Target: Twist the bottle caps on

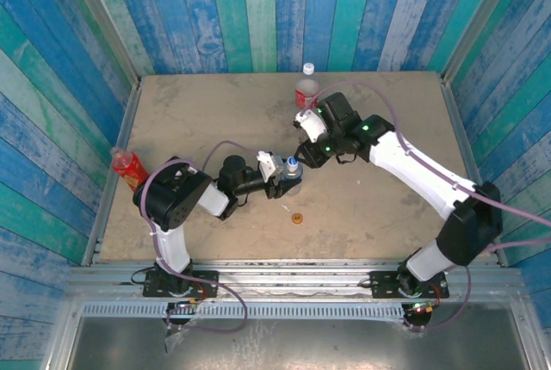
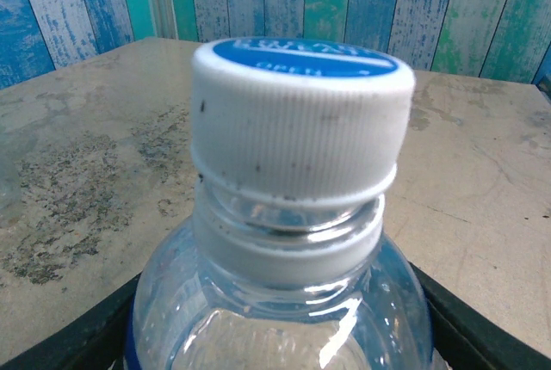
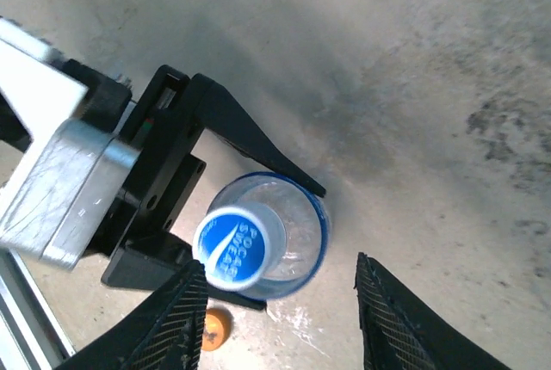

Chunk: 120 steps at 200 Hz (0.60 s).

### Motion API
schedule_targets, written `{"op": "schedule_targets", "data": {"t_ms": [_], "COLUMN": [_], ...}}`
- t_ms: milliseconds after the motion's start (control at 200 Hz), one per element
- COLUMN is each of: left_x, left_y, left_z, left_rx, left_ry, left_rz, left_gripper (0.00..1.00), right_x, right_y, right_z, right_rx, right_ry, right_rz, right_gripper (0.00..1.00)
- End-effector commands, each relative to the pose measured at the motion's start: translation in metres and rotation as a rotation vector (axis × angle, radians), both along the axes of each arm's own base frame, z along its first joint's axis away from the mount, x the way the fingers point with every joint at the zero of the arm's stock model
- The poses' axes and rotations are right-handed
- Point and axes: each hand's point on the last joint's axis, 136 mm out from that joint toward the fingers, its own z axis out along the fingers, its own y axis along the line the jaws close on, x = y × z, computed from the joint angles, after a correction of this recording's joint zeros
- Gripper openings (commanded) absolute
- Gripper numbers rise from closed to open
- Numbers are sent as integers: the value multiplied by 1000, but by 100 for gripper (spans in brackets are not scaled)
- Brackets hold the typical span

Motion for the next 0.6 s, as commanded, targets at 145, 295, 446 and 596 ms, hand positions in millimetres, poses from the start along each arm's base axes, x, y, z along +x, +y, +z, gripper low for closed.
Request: {"op": "schedule_targets", "data": {"t_ms": [145, 295, 446, 596], "left_x": [1, 1, 1, 4], "left_y": [9, 9, 10, 10], "left_z": [-15, -15, -14, -12], "left_rx": [47, 49, 46, 38], "left_ry": [61, 60, 58, 64], "left_rz": [38, 38, 40, 53], "left_gripper": [67, 67, 67, 66], "right_x": [-1, -4, -12, -25], "right_y": [11, 6, 2, 0], "right_z": [-21, -34, -42, -51], "right_rx": [34, 10, 7, 9], "right_ry": [139, 175, 215, 301], "right_rz": [2, -8, -6, -21], "right_gripper": [34, 28, 22, 16]}}
